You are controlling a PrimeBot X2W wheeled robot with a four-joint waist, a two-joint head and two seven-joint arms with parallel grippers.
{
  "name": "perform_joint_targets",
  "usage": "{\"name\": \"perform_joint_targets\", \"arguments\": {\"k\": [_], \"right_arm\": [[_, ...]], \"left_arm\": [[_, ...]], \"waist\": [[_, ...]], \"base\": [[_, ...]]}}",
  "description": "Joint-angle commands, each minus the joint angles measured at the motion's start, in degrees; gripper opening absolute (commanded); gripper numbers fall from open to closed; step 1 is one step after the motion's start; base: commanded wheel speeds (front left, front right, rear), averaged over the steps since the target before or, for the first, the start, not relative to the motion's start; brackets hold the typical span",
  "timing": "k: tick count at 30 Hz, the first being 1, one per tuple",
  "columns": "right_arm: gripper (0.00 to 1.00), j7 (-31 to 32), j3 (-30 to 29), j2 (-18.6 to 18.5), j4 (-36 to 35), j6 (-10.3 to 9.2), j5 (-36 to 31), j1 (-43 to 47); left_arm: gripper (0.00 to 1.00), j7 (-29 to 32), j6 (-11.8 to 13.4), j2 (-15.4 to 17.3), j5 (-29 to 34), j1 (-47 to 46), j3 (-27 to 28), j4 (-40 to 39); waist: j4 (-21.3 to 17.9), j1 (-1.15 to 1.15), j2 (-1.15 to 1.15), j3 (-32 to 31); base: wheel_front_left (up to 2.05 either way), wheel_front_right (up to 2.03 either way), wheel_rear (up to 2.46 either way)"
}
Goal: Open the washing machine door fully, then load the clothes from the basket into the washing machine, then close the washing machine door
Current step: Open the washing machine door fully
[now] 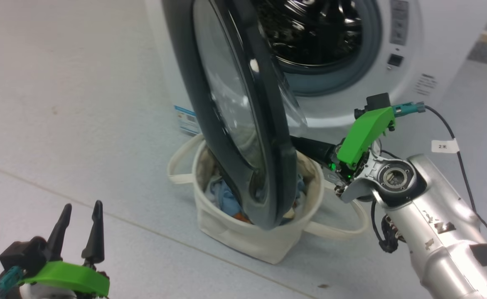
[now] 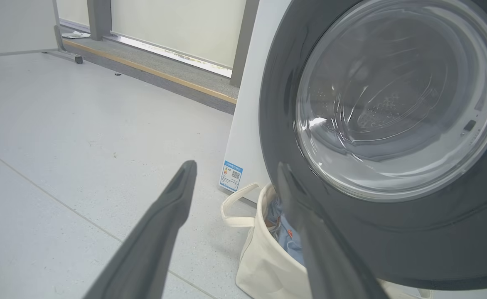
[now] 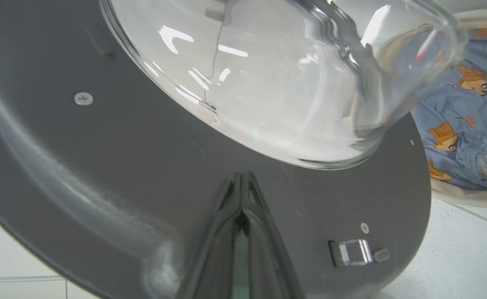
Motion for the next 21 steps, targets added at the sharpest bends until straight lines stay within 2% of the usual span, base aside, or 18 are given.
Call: {"name": "perform_joint_targets", "arguments": {"k": [1,11,21], "right_arm": [[0.0,-0.53,0.73,1.43,-2.77,0.07,-0.21,-0.32],[0.0,-1.23,1.7,2.58,-3.92,0.07,0.53,1.17],[0.0,-1.86,2.68,4.3,-4.66,0.07,1.85,1.34]], "left_arm": [[1.0,-0.68,-0.22,1.84,0.67,-0.91,2.55,-1.24],[1.0,-0.68,0.67,3.34,2.98,-0.09,4.07,-2.3],[1.0,-0.68,0.86,2.89,2.5,0.69,5.87,-2.75]], "waist": [[2.62,0.0,0.0,-1.37],[8.66,0.0,0.0,-1.79],[11.43,0.0,0.0,-1.72]], "base": [[0.0,0.0,0.0],[0.0,0.0,0.0],[0.0,0.0,0.0]]}}
